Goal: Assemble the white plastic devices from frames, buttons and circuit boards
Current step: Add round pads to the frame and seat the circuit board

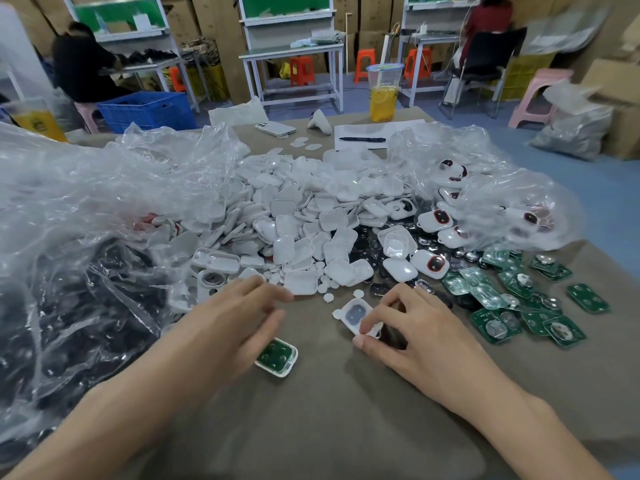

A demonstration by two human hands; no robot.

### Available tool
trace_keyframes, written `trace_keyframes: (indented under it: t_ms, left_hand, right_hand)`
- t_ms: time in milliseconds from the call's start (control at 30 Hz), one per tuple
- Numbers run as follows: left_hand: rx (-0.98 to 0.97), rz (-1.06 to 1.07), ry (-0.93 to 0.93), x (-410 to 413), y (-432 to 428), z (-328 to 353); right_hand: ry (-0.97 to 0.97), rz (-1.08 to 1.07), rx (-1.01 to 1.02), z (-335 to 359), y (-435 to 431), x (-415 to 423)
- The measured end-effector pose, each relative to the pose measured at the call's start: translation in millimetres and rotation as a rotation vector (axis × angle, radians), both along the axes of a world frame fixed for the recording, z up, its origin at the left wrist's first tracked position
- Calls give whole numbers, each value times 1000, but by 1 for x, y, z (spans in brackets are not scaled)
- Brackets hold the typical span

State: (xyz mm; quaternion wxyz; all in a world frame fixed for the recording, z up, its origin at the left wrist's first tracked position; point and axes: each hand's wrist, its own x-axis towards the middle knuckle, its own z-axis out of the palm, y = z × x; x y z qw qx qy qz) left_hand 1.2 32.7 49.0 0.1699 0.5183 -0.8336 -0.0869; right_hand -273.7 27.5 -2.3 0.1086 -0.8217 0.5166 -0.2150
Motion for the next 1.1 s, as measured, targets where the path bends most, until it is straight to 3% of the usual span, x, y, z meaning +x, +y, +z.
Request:
trace_keyframes:
  t_ms: [133,333,567,867,1100]
  left_hand:
    - [85,52,52,22,12,0]
    - [105,88,-66,14,22,-16]
    - [233,-5,-228,2,8,-11]
    - [-81,-272,-380,2,14,7]
    - [-73,-19,-77,0,16,9]
  right_hand:
    - [29,5,-20,9,12,6]
    - [-293,38,43,26,17,14]
    - [-447,-21,26,31,5,18]
    - [-526,-62,-2,24,-4,20]
    - [-559,-95,-17,22,-12,12]
